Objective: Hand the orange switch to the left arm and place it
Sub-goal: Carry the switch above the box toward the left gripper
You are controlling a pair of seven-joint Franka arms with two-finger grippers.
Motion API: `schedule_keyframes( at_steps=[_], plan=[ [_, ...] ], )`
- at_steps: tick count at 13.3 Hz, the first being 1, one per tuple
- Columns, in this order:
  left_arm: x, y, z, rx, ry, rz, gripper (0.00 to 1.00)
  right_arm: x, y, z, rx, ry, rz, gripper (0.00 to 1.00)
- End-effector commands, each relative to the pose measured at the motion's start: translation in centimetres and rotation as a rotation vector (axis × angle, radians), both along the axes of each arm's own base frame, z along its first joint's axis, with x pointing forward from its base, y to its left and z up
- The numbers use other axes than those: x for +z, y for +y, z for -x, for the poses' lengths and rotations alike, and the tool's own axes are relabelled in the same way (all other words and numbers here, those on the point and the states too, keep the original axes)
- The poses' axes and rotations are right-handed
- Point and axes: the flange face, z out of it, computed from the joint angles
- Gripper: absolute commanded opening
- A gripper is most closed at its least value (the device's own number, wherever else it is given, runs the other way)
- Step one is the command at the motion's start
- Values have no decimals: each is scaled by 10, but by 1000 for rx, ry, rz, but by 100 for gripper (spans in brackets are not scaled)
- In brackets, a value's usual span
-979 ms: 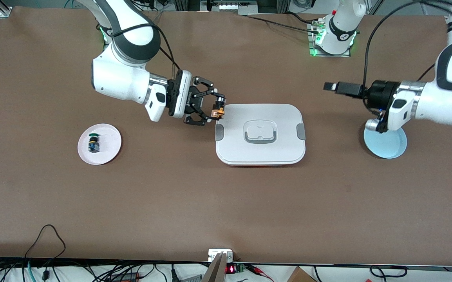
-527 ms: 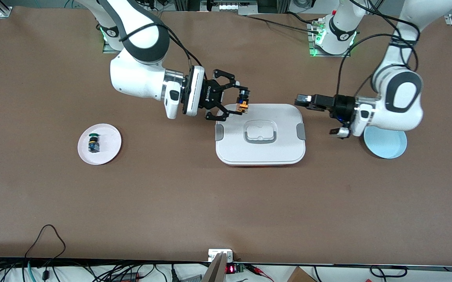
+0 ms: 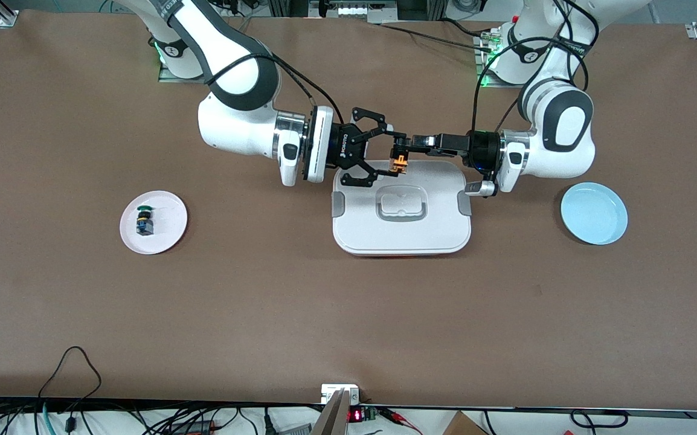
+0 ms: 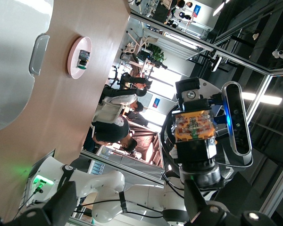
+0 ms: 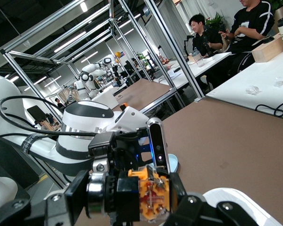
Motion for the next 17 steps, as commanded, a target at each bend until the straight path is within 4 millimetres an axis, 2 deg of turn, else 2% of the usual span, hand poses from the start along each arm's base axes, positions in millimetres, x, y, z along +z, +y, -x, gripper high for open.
schedule_keyframes(
  at_steps=[1, 5, 6, 9, 11, 14, 17],
  plan=[
    [6, 4, 3, 26, 3, 11, 100, 2, 5, -5, -21, -4, -24, 27],
    [19, 3, -9, 37, 52, 40, 100, 2, 5, -5, -25, -2, -26, 27],
    [17, 5, -14, 56, 64, 54, 100, 0, 4, -6, -26, -1, -25, 27],
    [26, 5, -32, 73, 87, 78, 100, 0, 5, -5, -24, -2, -25, 27],
    [27, 1, -46, 104, 78, 52, 100, -3, 6, -5, -23, 3, -22, 27],
    [23, -2, -57, 140, 85, 51, 100, -6, 10, -1, -17, -3, -10, 27],
    [25, -34, -55, 187, 88, 20, 100, -12, 15, 1, -24, 5, -4, 27]
  ],
)
